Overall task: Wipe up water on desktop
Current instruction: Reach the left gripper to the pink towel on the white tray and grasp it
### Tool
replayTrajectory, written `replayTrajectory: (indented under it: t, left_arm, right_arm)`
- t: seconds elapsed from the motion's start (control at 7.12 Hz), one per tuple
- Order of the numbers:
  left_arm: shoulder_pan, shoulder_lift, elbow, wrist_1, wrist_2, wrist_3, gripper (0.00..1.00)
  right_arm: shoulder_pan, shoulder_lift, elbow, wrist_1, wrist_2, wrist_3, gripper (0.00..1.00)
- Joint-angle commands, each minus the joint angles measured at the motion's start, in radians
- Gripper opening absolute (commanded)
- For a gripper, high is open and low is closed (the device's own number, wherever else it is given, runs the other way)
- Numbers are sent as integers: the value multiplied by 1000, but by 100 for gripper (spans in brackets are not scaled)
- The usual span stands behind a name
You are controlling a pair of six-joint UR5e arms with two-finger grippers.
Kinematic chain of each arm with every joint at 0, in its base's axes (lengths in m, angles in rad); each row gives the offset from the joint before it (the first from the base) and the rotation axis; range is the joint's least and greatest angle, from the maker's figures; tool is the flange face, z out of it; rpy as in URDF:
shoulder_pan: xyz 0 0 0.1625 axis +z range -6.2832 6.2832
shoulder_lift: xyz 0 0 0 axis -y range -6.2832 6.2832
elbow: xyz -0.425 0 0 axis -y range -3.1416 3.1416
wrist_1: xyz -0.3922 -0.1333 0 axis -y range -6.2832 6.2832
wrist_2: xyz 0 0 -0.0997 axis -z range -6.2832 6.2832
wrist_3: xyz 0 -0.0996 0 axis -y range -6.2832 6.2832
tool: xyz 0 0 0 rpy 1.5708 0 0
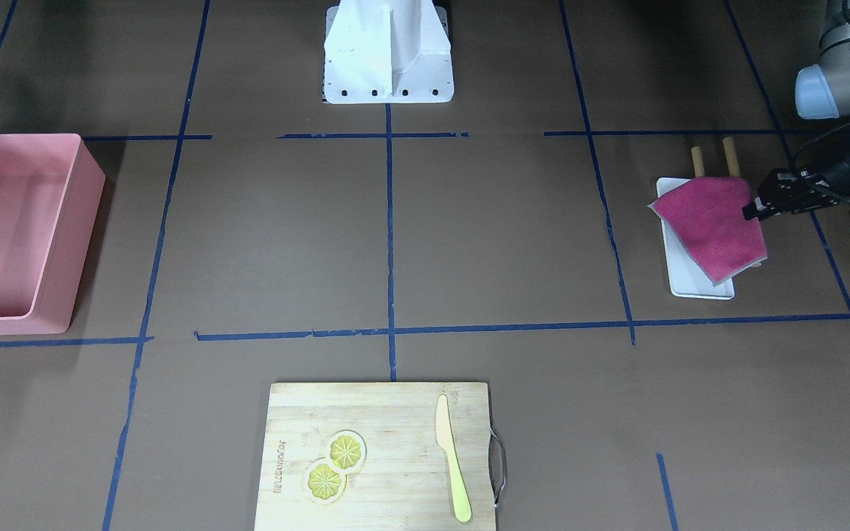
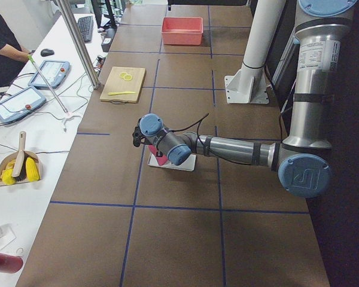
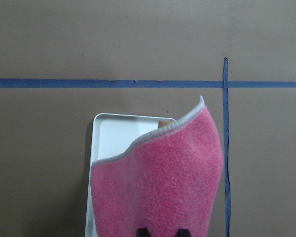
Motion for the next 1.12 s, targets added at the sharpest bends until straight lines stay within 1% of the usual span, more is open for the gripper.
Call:
replayTrajectory:
  t: [0.0,0.56,0.84,0.98]
  left_arm:
    - [0,3,1,0,-42,2,8]
    - [-12,4,-3,9,-63,2,0]
    - [-84,0,-6,31,-183,-7,0]
    - [-106,-3,-13,32,-206,-10,0]
  right_arm:
    - [0,0,0,0,0,-1,100]
    - [0,0,3,2,0,1,100]
    - [-1,3,11,11,2,1,100]
    - [-12,3,14,38,2,3,100]
